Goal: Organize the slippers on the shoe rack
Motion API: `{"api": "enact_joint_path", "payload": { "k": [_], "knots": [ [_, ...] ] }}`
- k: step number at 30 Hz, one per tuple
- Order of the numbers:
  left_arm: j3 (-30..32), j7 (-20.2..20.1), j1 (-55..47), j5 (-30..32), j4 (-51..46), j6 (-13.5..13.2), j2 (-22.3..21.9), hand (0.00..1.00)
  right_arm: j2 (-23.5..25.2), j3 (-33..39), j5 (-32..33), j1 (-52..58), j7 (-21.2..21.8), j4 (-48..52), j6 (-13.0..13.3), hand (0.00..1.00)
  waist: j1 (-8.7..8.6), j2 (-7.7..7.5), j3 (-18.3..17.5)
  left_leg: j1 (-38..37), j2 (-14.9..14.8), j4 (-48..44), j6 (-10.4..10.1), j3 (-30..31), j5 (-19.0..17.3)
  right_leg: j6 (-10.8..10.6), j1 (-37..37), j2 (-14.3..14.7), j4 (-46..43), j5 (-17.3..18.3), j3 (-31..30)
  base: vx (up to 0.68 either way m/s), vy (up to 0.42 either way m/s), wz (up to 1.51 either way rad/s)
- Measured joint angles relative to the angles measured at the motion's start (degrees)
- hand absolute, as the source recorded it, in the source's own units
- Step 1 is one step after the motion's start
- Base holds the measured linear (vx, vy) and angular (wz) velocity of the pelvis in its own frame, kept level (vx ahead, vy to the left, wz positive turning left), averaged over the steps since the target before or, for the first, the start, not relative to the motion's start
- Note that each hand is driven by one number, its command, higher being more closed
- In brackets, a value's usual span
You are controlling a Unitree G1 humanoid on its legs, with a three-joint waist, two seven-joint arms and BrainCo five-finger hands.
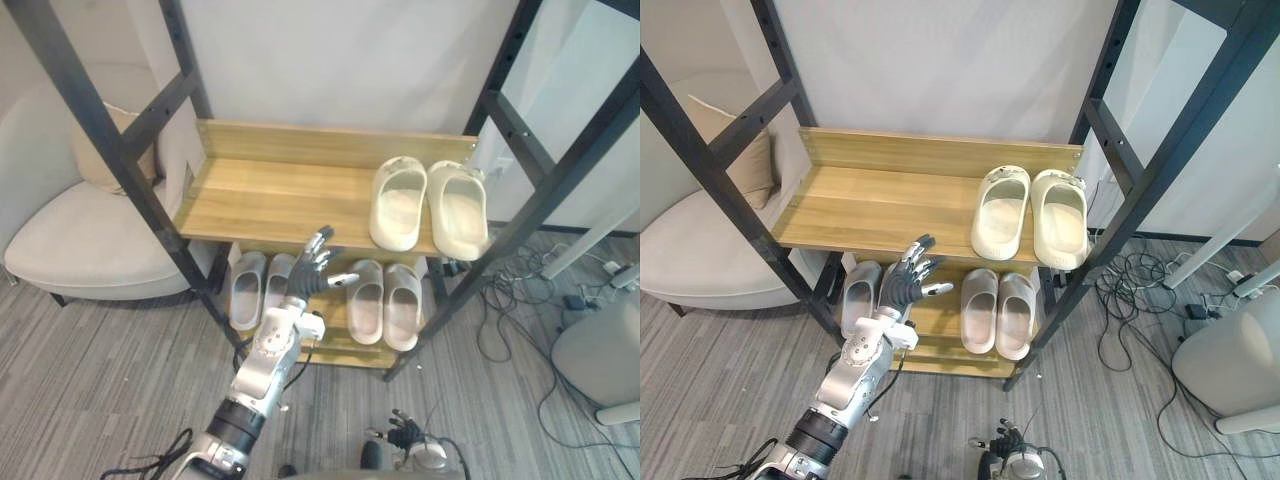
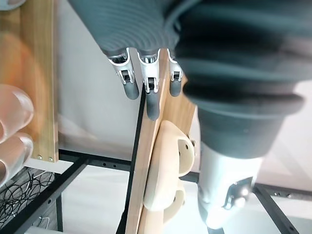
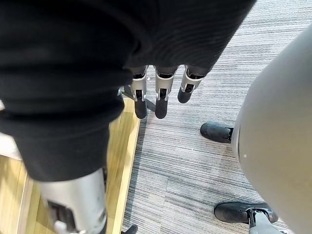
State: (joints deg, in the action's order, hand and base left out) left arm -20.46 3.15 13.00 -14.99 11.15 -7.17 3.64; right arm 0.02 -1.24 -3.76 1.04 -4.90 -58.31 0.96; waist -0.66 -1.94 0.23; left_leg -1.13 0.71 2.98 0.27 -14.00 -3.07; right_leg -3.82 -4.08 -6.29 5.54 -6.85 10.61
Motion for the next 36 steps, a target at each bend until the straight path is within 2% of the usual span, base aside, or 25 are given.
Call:
{"api": "enact_joint_path", "payload": {
  "k": [36],
  "knots": [
    [-10.97,-1.24,6.72,2.57,7.14,0.05,-0.64,0.0,0.04,3.36,1.65,-0.06,0.03,0.05,0.01,0.0,-0.69,-0.83,0.49,-0.34,0.05,0.09,0.0,-1.1,-0.03,-0.19,-0.1,0.01,0.0,-0.14,-1.09,0.0,0.0,-0.01]
  ]
}}
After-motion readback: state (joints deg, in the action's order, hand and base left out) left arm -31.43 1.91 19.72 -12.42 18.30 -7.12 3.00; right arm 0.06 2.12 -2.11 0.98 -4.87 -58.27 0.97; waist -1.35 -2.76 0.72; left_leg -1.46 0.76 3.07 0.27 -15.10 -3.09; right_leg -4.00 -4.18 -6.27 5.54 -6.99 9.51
